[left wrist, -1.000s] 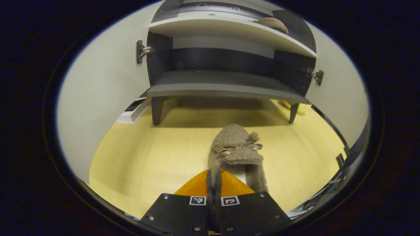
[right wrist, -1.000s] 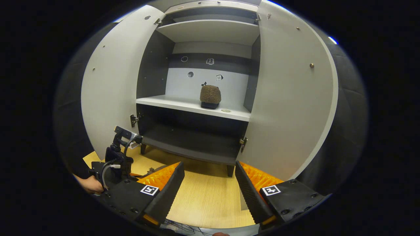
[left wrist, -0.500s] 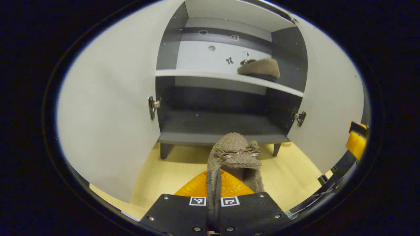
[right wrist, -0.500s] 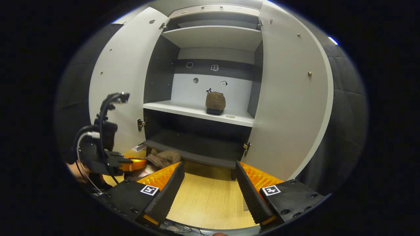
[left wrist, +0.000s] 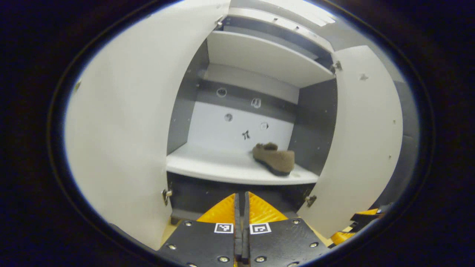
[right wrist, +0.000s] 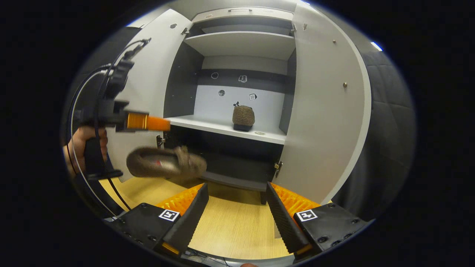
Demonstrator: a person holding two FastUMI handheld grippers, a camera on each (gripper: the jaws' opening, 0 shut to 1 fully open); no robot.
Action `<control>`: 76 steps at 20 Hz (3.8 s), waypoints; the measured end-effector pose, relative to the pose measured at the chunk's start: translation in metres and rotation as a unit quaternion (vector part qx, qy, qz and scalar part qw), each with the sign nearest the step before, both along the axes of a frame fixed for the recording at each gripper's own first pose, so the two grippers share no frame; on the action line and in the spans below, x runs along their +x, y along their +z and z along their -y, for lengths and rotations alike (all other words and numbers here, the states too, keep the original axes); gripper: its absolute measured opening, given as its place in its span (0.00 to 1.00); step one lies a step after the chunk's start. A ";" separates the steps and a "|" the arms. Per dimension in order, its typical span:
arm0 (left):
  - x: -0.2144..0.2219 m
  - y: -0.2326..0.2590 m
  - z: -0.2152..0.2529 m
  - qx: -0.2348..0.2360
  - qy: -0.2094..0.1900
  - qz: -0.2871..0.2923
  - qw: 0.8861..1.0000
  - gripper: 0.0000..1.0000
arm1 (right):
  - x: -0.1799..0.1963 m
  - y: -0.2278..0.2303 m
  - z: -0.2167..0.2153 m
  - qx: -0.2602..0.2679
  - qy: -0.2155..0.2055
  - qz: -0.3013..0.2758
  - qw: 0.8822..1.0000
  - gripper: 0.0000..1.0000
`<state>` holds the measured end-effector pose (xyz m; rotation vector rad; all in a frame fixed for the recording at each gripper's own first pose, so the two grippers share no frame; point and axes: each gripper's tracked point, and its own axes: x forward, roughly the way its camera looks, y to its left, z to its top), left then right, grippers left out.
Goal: Grab one shoe with the right hand and put it into the shoe cabinet, grab the other shoe with the left hand and put it into the shoe cabinet; then close the right door with the right hand and the left door with the left hand.
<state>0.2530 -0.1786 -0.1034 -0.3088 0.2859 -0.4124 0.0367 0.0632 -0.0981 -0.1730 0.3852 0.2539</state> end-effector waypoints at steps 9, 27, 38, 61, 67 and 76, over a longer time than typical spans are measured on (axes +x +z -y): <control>-0.040 -0.153 -0.013 0.144 -0.069 -0.139 0.977 0.34 | -0.009 -0.022 -0.003 -0.003 -0.001 -0.030 1.000 0.98; -0.086 -0.297 -0.018 0.364 -0.174 -0.271 0.874 0.54 | 0.004 -0.053 0.004 -0.027 -0.035 -0.072 0.996 0.98; -0.089 -0.315 -0.012 0.373 -0.224 -0.284 0.855 0.26 | 0.017 -0.059 0.003 -0.024 -0.040 -0.080 0.996 0.98; -0.075 -0.279 0.002 0.237 -0.096 -0.318 0.913 0.18 | -0.019 -0.048 0.020 -0.013 -0.006 -0.064 0.998 0.98; -0.084 -0.308 0.003 0.248 -0.106 -0.361 0.893 0.49 | -0.015 -0.054 0.029 -0.016 -0.021 -0.077 0.997 0.98; -0.066 -0.286 0.005 0.182 -0.076 -0.309 0.930 0.01 | -0.018 -0.051 0.022 -0.027 -0.007 -0.069 0.997 0.99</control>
